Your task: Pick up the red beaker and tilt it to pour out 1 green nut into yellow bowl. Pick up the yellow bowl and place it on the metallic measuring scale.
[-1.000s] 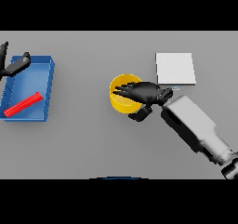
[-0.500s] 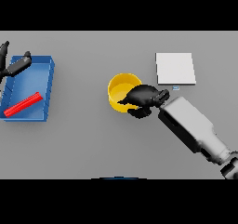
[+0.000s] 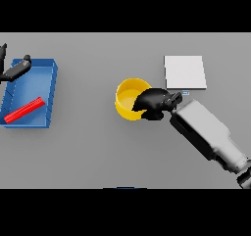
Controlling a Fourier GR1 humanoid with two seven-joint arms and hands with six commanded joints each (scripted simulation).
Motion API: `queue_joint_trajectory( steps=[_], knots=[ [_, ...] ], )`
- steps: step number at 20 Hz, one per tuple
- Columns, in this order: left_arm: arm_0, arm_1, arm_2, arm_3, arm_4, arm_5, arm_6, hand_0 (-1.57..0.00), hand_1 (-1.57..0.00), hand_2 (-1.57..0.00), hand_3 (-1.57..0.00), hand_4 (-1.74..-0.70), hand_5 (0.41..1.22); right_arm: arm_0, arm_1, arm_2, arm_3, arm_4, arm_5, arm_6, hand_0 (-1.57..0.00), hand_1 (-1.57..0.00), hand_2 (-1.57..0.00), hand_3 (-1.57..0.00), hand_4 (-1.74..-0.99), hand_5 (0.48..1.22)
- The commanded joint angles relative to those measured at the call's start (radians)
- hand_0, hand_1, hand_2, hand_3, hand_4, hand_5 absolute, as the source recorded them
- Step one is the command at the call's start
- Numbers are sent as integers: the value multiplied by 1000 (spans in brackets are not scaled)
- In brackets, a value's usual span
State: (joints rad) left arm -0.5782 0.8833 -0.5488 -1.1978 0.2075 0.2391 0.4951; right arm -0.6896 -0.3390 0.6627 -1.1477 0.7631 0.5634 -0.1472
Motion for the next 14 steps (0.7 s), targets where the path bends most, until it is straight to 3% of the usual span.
queue_joint_trajectory(
  steps=[1, 3, 6, 9, 14],
  knots=[
    [-4, -3, -5, 0, -4, -2, 6, 1, 1, 1, 1, -803, 725, 5, -10, -6, -23, -5, 4, 13, -1513, -1509, -1453, -1192, -1722, 1207],
    [-11, -6, -5, 4, -4, -5, 5, 1, 1, 1, 1, -801, 724, -11, -33, -25, -39, -26, 10, -9, -1534, -1531, -1490, -1192, -1729, 1212],
    [-1, 6, -6, -11, -7, 1, 9, 1, 1, 1, 1, -798, 721, -28, -74, -45, -114, -51, 61, 17, -1552, -1551, -1506, -1377, -1731, 1216],
    [-3, 2, -5, -8, 1, -10, 6, 1, 1, 1, 1, -799, 720, -47, -99, -81, -183, -70, 100, 96, -1561, -1561, -1538, -1335, -1726, 1219],
    [-7, 7, -1, -8, 1, -8, 12, 1, 1, 1, 1, -805, 723, -49, -115, -113, -237, -101, 138, 152, -1568, -1568, -1560, -1248, -1720, 1219]
  ],
)
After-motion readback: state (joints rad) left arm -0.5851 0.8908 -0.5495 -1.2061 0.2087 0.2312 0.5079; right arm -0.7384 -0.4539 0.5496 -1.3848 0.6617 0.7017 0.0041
